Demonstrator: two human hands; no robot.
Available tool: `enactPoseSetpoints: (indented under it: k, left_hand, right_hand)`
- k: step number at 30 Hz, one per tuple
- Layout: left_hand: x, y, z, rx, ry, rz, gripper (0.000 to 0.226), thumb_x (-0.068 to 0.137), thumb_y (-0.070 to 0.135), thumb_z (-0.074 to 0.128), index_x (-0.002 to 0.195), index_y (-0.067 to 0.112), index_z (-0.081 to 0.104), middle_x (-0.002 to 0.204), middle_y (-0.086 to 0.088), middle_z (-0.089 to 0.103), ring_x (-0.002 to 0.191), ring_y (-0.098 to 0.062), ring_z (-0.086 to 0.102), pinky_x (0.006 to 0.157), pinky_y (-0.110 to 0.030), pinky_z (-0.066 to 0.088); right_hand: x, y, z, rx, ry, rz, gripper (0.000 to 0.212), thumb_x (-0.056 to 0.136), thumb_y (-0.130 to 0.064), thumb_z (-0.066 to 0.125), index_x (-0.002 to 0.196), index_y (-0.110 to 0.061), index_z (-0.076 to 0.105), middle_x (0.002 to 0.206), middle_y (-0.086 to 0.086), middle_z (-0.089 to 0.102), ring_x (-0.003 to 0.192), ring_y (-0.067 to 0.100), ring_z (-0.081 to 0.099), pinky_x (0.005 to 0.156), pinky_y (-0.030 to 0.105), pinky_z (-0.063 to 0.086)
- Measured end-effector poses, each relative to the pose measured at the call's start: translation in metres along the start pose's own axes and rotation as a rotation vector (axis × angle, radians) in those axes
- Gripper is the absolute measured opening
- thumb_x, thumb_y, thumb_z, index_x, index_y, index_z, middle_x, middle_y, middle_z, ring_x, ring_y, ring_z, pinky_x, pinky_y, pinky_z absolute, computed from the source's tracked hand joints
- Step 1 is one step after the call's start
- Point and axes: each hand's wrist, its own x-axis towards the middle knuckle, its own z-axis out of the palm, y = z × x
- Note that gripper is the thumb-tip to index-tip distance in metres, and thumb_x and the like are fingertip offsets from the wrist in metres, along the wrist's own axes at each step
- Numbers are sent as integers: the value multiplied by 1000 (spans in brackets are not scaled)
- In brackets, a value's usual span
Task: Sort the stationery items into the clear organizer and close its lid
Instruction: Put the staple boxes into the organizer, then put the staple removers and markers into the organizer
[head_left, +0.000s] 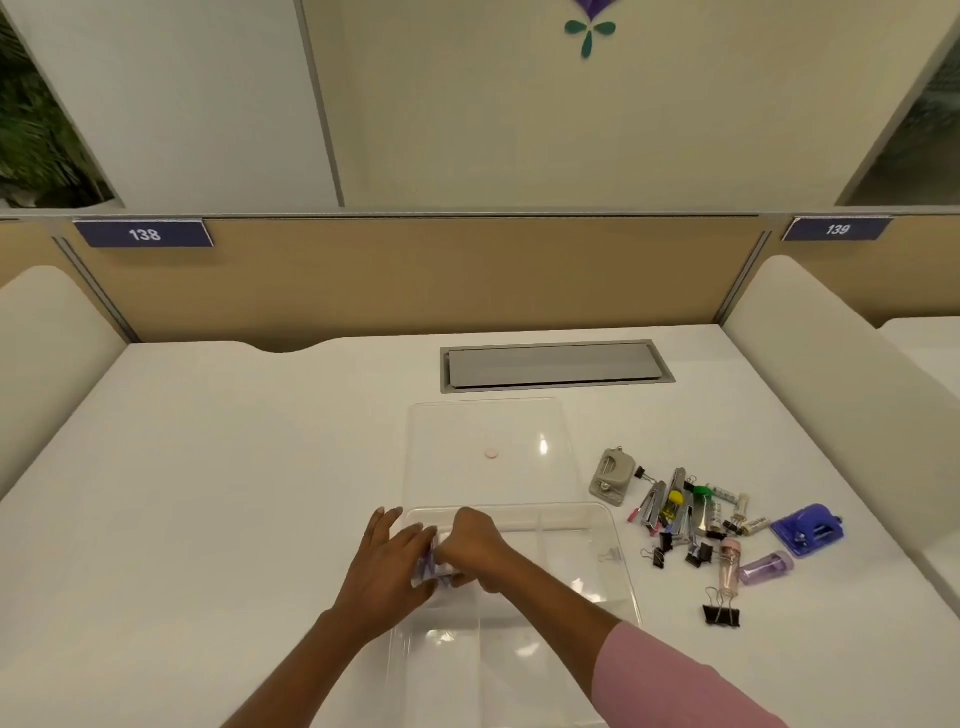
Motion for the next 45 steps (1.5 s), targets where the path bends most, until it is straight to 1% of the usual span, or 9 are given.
enactPoseSetpoints:
  k: [2, 4, 7, 11, 15, 22, 28, 33, 45]
  left_hand:
    - [3, 0, 1, 2, 27, 19, 56, 80, 53, 61, 125, 20, 61, 127, 2, 64, 133, -30, 43, 117, -45, 11]
    - [6, 2, 0, -6, 21, 24, 53, 83, 52, 55, 126, 22, 60, 126, 5, 64, 135, -26, 40, 119, -45, 10]
    - [10, 10, 0, 0, 32, 41, 48, 82, 46, 55, 121, 19, 65, 112, 4, 72, 132, -27, 45, 117, -47, 13]
    - [16, 24, -1, 15, 73, 54, 42, 78, 37, 59, 112, 16, 70, 93, 2, 76, 119, -32, 55, 113, -51, 22]
    - [26, 40, -5, 21, 144, 67, 47, 76, 43, 48, 104, 13, 73, 93, 0, 76, 115, -34, 58, 109, -55, 31]
    - [48, 80, 0, 76, 204, 132, 50, 74, 46, 43, 94, 12, 75, 75, -2, 76, 99, -34, 65, 102, -56, 40]
    - [63, 121, 12, 72, 181, 154, 36, 70, 40, 62, 92, 15, 76, 78, -1, 76, 95, -31, 67, 100, -56, 41]
    - [67, 159, 11, 31, 111, 153, 33, 68, 34, 71, 95, 15, 75, 80, -1, 76, 95, -30, 67, 101, -56, 42]
    - [83, 180, 27, 5, 70, 33, 35, 77, 41, 61, 104, 21, 71, 95, 4, 75, 104, -22, 64, 106, -48, 39]
  right_hand:
    - [-1, 2, -4, 28, 18, -27, 33, 73, -16, 80, 94, -12, 54, 88, 4, 57, 82, 22, 66, 80, 37, 61]
    - [-3, 7, -9, 20, 47, -49, 50, 73, -19, 80, 114, -4, 56, 108, 12, 60, 102, 28, 64, 89, 39, 58]
    - [-8, 17, -16, 195, 86, -86, 55, 74, -10, 77, 123, -3, 53, 120, 15, 58, 103, 30, 65, 82, 41, 60]
    - [-14, 29, -26, 371, 111, -89, 46, 74, -1, 71, 117, -8, 57, 110, 15, 63, 87, 26, 71, 72, 39, 63]
    - [-23, 41, -39, 456, 180, -123, 36, 77, -3, 67, 112, -8, 60, 96, 19, 70, 70, 23, 71, 71, 34, 63]
    - [-35, 79, -70, 544, 311, -150, 25, 79, -2, 59, 104, -6, 63, 90, 21, 72, 74, 27, 73, 75, 36, 62]
    - [-39, 112, -101, 592, 366, -142, 22, 80, 0, 59, 101, -4, 66, 85, 19, 72, 69, 23, 71, 71, 35, 61]
    - [-36, 136, -122, 660, 376, -124, 17, 79, 6, 60, 88, -7, 66, 78, 17, 69, 60, 21, 68, 63, 32, 57]
    - [-16, 152, -149, 631, 313, -151, 16, 78, 3, 63, 84, -11, 67, 71, 11, 71, 58, 17, 70, 55, 25, 56]
